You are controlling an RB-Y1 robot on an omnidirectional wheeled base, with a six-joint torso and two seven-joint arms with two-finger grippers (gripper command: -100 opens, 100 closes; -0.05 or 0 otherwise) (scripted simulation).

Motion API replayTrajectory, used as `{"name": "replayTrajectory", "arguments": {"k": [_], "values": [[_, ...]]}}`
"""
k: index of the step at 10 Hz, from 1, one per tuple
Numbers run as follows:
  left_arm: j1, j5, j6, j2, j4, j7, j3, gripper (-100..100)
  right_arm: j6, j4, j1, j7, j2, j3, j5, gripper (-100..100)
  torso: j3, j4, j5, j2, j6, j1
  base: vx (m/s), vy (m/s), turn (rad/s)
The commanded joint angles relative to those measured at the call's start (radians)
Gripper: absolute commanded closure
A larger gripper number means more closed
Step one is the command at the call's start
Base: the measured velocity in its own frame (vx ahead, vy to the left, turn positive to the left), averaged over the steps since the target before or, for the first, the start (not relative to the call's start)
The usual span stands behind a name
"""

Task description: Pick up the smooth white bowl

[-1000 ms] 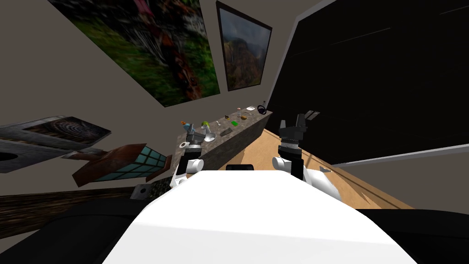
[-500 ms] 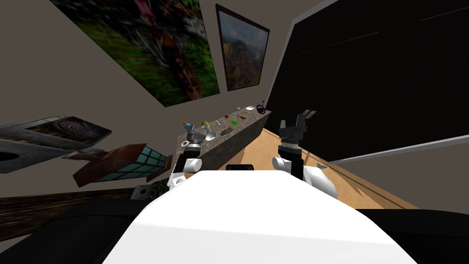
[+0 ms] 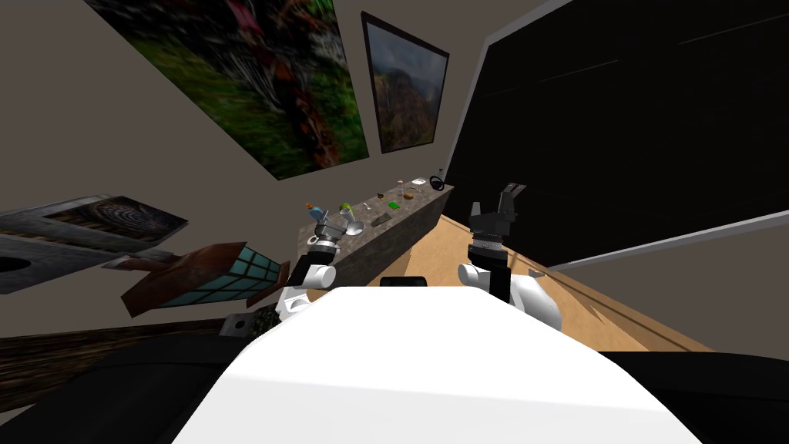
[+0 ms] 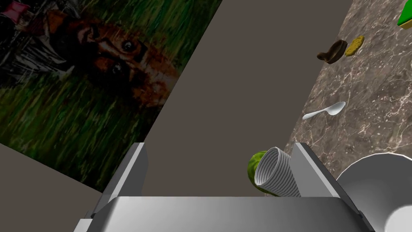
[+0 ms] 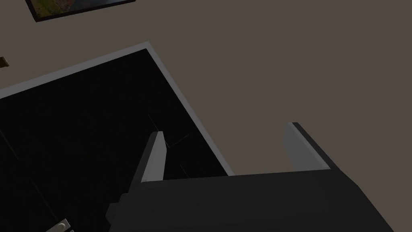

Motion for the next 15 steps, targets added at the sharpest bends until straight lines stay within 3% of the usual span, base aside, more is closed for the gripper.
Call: {"name": "replayTrajectory", "arguments": {"k": [1,2,3,8,15], "values": [[-0.001,0.011,0.029,0.008,0.004,0.015,0.003,-100,0.0,0.0,0.0,0.0,0.0,0.0,0.0,0,0.0,0.0,0.0,0.0,0.0,0.0,-0.026,0.019,-0.027],[-0.006,0.034,0.068,0.026,0.002,0.044,0.014,-100,0.0,0.0,0.0,0.0,0.0,0.0,0.0,0,0.0,0.0,0.0,0.0,0.0,0.0,-0.028,0.018,-0.045],[-0.006,0.034,0.081,0.026,0.002,0.044,0.014,-100,0.0,0.0,0.0,0.0,0.0,0.0,0.0,0,0.0,0.0,0.0,0.0,0.0,0.0,-0.022,0.014,-0.026],[-0.017,0.097,0.211,0.087,-0.002,0.123,0.043,-100,0.0,0.0,0.0,0.0,0.0,0.0,0.0,0,-0.001,0.0,0.0,-0.001,0.0,-0.001,-0.012,0.011,-0.04],[-0.023,0.147,0.396,0.159,-0.004,0.192,0.064,-100,0.0,0.0,0.0,0.0,0.0,0.0,0.0,0,-0.002,-0.001,0.0,-0.004,0.0,-0.002,0.013,0.0,-0.031]]}}
